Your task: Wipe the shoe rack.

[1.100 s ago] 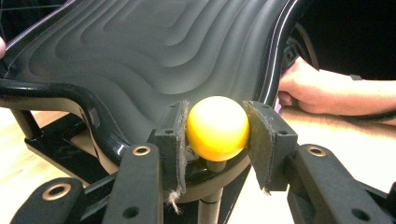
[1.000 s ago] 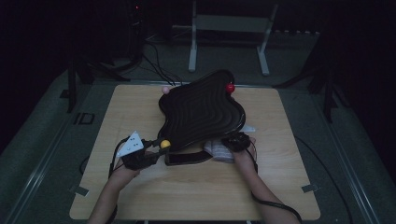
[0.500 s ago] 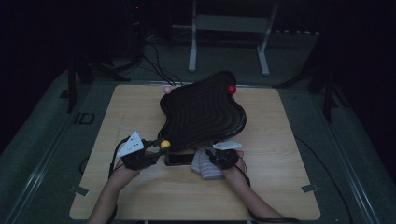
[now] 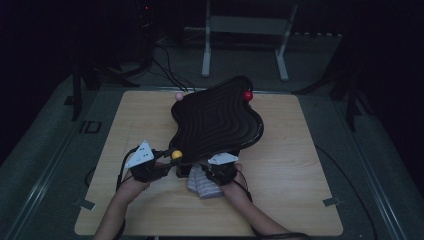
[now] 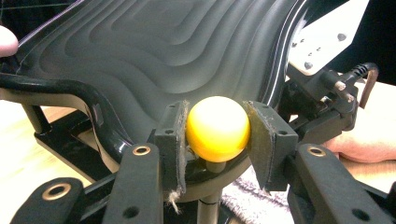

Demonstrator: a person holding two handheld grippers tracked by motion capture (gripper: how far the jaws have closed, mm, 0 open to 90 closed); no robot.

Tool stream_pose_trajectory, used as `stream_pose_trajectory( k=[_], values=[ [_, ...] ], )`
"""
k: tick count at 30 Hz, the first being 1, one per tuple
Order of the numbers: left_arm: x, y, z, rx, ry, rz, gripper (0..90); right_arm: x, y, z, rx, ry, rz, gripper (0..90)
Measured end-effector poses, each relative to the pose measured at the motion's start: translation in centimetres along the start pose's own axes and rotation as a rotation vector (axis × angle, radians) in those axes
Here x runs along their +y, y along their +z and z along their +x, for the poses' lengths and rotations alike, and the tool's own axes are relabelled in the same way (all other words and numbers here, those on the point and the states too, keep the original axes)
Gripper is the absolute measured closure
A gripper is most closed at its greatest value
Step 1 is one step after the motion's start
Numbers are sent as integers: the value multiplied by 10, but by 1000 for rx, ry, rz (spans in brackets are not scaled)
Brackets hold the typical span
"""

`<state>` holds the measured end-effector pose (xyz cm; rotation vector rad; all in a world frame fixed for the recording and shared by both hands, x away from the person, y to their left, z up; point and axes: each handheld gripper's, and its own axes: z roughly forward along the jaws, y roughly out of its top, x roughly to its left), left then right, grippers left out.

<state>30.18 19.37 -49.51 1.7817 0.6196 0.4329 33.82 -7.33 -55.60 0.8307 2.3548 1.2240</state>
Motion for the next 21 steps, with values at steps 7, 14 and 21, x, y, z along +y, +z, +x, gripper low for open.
stream_pose_trajectory(
  k=[7, 14, 21],
  values=[
    [0, -1, 0, 3, 12, 2, 597, 4, 6, 7, 10, -23, -4, 709],
    [0, -2, 1, -8, 12, 6, 597, -1, -2, -8, 33, -40, 5, 707],
    [1, -2, 1, -10, 14, 10, 598, -23, -32, -58, -87, 34, 5, 705]
  ],
)
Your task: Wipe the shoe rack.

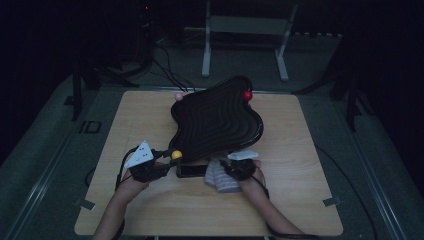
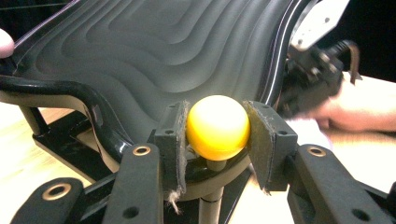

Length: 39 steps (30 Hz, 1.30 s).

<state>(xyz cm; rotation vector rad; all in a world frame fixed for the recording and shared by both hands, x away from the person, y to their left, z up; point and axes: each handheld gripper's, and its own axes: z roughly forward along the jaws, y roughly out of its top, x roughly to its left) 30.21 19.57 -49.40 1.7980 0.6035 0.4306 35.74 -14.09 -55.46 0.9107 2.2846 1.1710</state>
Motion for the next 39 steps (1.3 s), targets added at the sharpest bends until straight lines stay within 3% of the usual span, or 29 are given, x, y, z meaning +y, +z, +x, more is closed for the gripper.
stream_pose_trajectory(
  k=[3, 11, 17, 18, 20, 22, 29, 33, 39],
  values=[
    [0, 0, 0, -2, -1, 1, 598, -6, -8, -24, -32, 14, -8, 704],
    [0, 1, 0, -2, -4, -2, 598, 4, -2, -35, -90, 37, -8, 696],
    [0, 1, 0, -1, -3, -3, 598, 12, 5, -46, -194, 22, -60, 682],
    [0, 1, -1, 1, -1, -2, 598, 8, 12, -52, -188, 12, -45, 675],
    [0, 1, -1, 2, 0, -5, 598, 7, 12, -57, -141, 45, -40, 691],
    [-1, 2, -1, 6, 0, -5, 598, 6, 10, -56, -127, 68, -32, 703],
    [0, 2, -2, 6, 3, -5, 598, 0, 0, -39, -68, 94, -8, 708],
    [-1, 2, -2, 2, 4, -6, 598, -2, -3, -8, -69, 34, 4, 714],
    [0, 2, -2, 3, 5, 0, 598, 6, 7, 37, 12, 0, -3, 715]
  ],
)
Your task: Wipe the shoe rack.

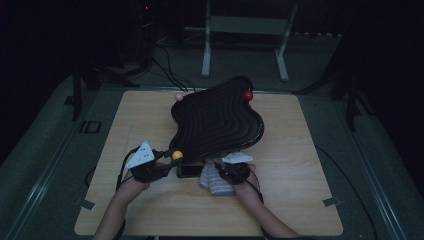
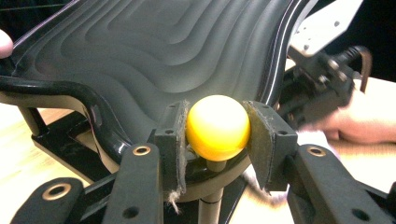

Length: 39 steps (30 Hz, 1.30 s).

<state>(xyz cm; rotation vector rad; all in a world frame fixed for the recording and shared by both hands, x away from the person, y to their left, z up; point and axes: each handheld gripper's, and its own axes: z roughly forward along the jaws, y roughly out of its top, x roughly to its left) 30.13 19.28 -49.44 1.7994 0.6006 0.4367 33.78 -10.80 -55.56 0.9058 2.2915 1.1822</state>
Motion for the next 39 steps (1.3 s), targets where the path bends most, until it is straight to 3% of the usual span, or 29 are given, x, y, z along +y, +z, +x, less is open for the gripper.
stream_pose_trajectory(
  k=[7, 12, 17, 20, 23, 24, 25, 26, 27, 30, 34, 37, 39],
  values=[
    [0, 0, 0, 0, -2, 2, 598, 14, 19, 43, 65, -54, -8, 713],
    [0, 0, 0, 0, 0, 0, 598, 17, 24, 47, 97, -48, -9, 710],
    [-1, -1, 1, -9, -1, -3, 598, 15, 20, 29, 163, -46, 5, 710],
    [-2, -1, 2, -16, -6, -6, 599, 6, 8, 12, 119, -68, 0, 710],
    [-1, -1, 3, -19, -11, -4, 599, -3, -3, -17, 43, -30, 5, 710],
    [-1, -1, 3, -19, -11, -4, 599, -3, -3, -17, 43, -30, 5, 710],
    [-1, -1, 3, -20, -10, -3, 599, -6, -7, -29, 13, -17, 3, 710],
    [-1, -1, 3, -20, -10, -3, 599, -11, -12, -50, -41, 15, 1, 713],
    [-1, -1, 3, -21, -12, -5, 599, -12, -13, -57, -45, 23, -5, 713],
    [-1, 0, 2, -16, -6, -4, 599, -6, -10, -62, -94, 0, 8, 707],
    [-1, 0, 1, -9, -1, -1, 599, -4, -4, -75, -113, 58, -8, 704],
    [-1, 0, 0, -5, -2, -5, 599, -3, -2, -81, -127, 68, -13, 700],
    [-1, 0, -1, 2, -2, -7, 599, -2, -2, -86, -171, 75, -20, 701]
  ],
)
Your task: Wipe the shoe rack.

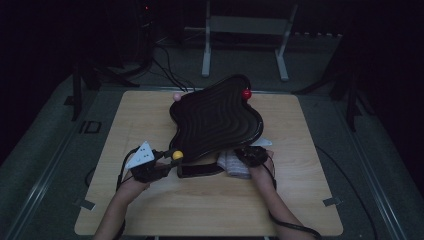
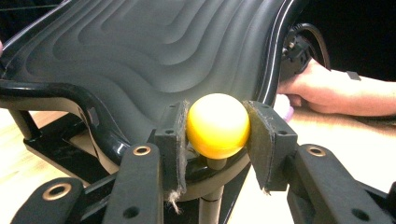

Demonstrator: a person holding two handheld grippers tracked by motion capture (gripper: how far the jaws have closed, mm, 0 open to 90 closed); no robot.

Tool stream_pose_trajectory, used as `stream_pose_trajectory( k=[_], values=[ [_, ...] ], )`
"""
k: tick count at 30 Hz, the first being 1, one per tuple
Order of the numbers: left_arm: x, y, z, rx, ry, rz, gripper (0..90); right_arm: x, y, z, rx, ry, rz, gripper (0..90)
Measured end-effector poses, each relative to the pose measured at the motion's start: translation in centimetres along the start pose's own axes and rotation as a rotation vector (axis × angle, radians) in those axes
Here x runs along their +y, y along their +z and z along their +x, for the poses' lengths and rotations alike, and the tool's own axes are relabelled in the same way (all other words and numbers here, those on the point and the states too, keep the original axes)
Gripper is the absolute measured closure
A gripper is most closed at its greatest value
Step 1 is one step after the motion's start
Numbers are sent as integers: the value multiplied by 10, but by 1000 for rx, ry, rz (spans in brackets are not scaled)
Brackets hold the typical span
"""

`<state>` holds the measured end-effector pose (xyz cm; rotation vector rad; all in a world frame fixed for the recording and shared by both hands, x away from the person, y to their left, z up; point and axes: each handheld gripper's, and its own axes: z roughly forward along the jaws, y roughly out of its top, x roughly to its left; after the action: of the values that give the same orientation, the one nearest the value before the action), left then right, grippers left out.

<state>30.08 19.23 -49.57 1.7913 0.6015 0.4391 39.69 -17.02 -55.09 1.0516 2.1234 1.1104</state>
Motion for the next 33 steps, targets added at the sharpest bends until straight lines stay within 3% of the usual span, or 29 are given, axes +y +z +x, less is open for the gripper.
stream_pose_trajectory(
  k=[2, 4, 6, 11, 19, 24, 33],
  values=[
    [-1, 0, -1, 5, 4, -5, 598, 1, 2, -7, -21, 30, -5, 701],
    [-1, 1, -1, 6, 5, -11, 598, 0, 2, -13, 14, 67, -15, 702],
    [-1, 1, -2, 5, 5, -11, 598, 0, -6, -12, 17, 70, -17, 705],
    [0, 5, -8, 9, 15, -13, 597, -7, -43, -11, 77, 61, -36, 706],
    [2, 14, -27, 14, 38, -18, 596, -23, -104, -12, 116, 44, -38, 706],
    [5, 21, -40, -18, 60, -14, 595, -29, -128, -15, 134, 72, -45, 706],
    [11, 38, -64, -91, 90, -9, 595, -31, -152, -9, 203, 95, -40, 706]
  ],
)
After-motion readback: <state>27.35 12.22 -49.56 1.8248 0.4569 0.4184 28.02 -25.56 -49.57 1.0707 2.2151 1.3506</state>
